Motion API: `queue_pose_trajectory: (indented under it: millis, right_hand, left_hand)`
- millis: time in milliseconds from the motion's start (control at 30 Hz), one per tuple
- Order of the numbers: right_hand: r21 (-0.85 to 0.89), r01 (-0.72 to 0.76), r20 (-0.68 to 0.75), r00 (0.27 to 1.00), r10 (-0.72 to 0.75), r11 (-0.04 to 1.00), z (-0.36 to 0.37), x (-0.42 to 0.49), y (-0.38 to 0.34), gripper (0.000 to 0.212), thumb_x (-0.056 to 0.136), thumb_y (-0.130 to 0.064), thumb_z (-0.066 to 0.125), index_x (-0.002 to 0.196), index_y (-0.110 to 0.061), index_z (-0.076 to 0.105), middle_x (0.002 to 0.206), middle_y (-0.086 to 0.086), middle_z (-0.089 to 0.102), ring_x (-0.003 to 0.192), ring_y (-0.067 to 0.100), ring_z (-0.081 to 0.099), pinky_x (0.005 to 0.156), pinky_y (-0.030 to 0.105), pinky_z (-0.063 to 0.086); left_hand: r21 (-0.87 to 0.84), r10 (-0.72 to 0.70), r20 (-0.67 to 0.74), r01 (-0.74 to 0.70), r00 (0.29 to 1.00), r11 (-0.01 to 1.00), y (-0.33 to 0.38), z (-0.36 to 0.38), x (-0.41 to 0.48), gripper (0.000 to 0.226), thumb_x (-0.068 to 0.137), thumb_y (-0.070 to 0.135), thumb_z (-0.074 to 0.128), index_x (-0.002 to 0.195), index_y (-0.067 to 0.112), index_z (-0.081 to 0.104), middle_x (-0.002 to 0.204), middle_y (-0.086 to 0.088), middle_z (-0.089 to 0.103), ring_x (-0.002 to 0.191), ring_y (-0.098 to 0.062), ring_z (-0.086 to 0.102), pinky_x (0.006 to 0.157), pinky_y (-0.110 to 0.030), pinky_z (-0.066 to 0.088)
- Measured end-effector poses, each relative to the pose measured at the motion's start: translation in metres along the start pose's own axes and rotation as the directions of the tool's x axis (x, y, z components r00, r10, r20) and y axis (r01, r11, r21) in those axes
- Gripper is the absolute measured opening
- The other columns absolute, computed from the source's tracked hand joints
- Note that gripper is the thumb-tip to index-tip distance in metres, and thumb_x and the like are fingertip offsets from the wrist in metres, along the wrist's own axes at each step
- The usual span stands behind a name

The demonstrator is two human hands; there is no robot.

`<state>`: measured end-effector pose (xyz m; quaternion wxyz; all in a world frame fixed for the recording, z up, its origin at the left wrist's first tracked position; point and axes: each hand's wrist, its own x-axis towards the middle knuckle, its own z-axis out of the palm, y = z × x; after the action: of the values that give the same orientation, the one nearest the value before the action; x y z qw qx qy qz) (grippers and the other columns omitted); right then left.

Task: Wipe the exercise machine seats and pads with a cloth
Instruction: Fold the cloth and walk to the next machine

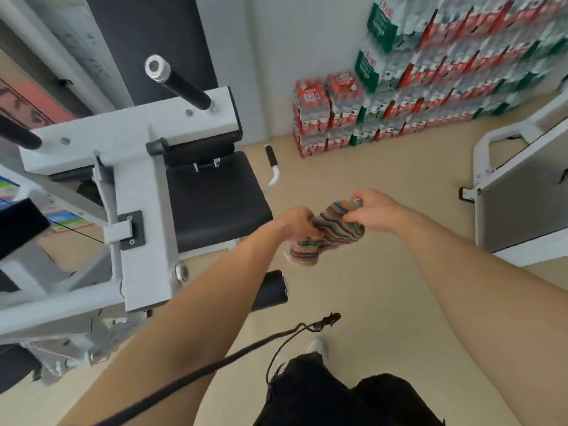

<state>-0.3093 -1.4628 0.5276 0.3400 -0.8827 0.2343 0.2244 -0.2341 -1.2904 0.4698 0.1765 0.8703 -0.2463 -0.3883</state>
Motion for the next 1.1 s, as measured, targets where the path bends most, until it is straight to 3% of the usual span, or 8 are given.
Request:
queue_pose_trajectory:
  millis: [133, 300, 400, 500, 633, 800, 967, 1100]
  right_hand:
    - [-0.135, 0.113, 0.094, 0.990, -0.101, 0.984, -0.037, 0.066, -0.007, 0.035, 0.089, 0.000, 0.056, 0.119, -0.019, 0.058, 0.118, 0.008, 0.058, 0.101, 0.025, 0.052, 0.079, 0.029, 0.041]
    - [-0.242, 0.273, 0.223, 0.950, -0.221, 0.931, -0.078, 0.151, -0.034, 0.047, 0.089, 0.003, 0.047, 0.130, -0.018, 0.055, 0.115, 0.007, 0.053, 0.103, 0.027, 0.051, 0.080, 0.031, 0.042]
    - [-0.209, 0.382, 0.287, 0.904, -0.316, 0.900, -0.104, 0.203, -0.053, 0.034, 0.088, -0.006, 0.062, 0.121, -0.014, 0.058, 0.117, 0.010, 0.062, 0.099, 0.025, 0.055, 0.080, 0.033, 0.046]
    - [-0.131, 0.457, 0.325, 0.858, -0.397, 0.880, -0.129, 0.245, -0.075, 0.038, 0.089, -0.019, 0.072, 0.121, -0.003, 0.058, 0.112, 0.009, 0.061, 0.102, 0.024, 0.057, 0.082, 0.032, 0.046]
    - [-0.151, 0.577, 0.412, 0.775, -0.479, 0.803, -0.148, 0.296, -0.112, 0.018, 0.089, -0.020, 0.073, 0.091, -0.004, 0.065, 0.081, 0.007, 0.061, 0.074, 0.020, 0.057, 0.052, 0.021, 0.036]
    - [-0.210, 0.658, 0.457, 0.720, -0.522, 0.723, -0.133, 0.358, -0.161, 0.022, 0.088, -0.013, 0.067, 0.074, 0.003, 0.064, 0.068, 0.009, 0.056, 0.064, 0.023, 0.049, 0.056, 0.030, 0.033]
    - [-0.178, 0.739, 0.538, 0.626, -0.565, 0.649, -0.100, 0.423, -0.216, 0.028, 0.088, -0.005, 0.059, 0.063, -0.014, 0.050, 0.062, 0.002, 0.050, 0.058, 0.016, 0.046, 0.054, 0.029, 0.033]
    - [-0.174, 0.776, 0.643, 0.556, -0.527, 0.606, -0.075, 0.469, -0.252, 0.023, 0.086, -0.001, 0.052, 0.070, -0.017, 0.055, 0.067, -0.001, 0.054, 0.064, 0.014, 0.050, 0.055, 0.027, 0.036]
  left_hand:
    - [-0.110, -0.084, -0.045, 0.079, 0.995, 0.991, 0.003, -0.031, 0.037, 0.032, 0.087, 0.034, 0.073, 0.110, 0.011, 0.069, 0.103, -0.007, 0.070, 0.094, -0.026, 0.063, 0.084, -0.039, 0.050]
    - [-0.228, -0.214, -0.115, 0.183, 0.970, 0.956, 0.004, -0.066, 0.086, 0.037, 0.088, 0.031, 0.074, 0.120, 0.015, 0.066, 0.109, -0.002, 0.066, 0.101, -0.022, 0.062, 0.082, -0.030, 0.046]
    - [-0.273, -0.322, -0.158, 0.272, 0.934, 0.923, 0.006, -0.087, 0.109, 0.026, 0.088, 0.028, 0.073, 0.111, 0.017, 0.066, 0.105, -0.002, 0.066, 0.097, -0.022, 0.063, 0.081, -0.031, 0.048]
    - [-0.360, -0.434, -0.222, 0.340, 0.873, 0.869, 0.007, -0.105, 0.121, 0.024, 0.089, 0.026, 0.072, 0.110, 0.015, 0.068, 0.105, -0.003, 0.068, 0.098, -0.022, 0.064, 0.085, -0.035, 0.052]
    - [-0.496, -0.571, -0.297, 0.387, 0.765, 0.777, -0.002, -0.127, 0.136, 0.016, 0.088, 0.030, 0.071, 0.098, 0.020, 0.065, 0.101, 0.000, 0.065, 0.094, -0.021, 0.061, 0.078, -0.033, 0.049]
    - [-0.688, -0.719, -0.264, 0.397, 0.642, 0.607, -0.033, -0.150, 0.166, 0.024, 0.085, 0.045, 0.073, 0.080, 0.028, 0.057, 0.087, 0.005, 0.063, 0.083, -0.015, 0.060, 0.069, -0.031, 0.046]
    - [-0.823, -0.787, -0.173, 0.353, 0.592, 0.446, -0.080, -0.161, 0.223, 0.026, 0.085, 0.041, 0.074, 0.093, 0.018, 0.064, 0.092, 0.000, 0.067, 0.089, -0.019, 0.063, 0.074, -0.032, 0.047]
    - [-0.884, -0.823, -0.098, 0.330, 0.560, 0.330, -0.104, -0.170, 0.253, 0.022, 0.084, 0.027, 0.075, 0.099, 0.020, 0.061, 0.096, 0.000, 0.065, 0.092, -0.020, 0.062, 0.077, -0.030, 0.048]
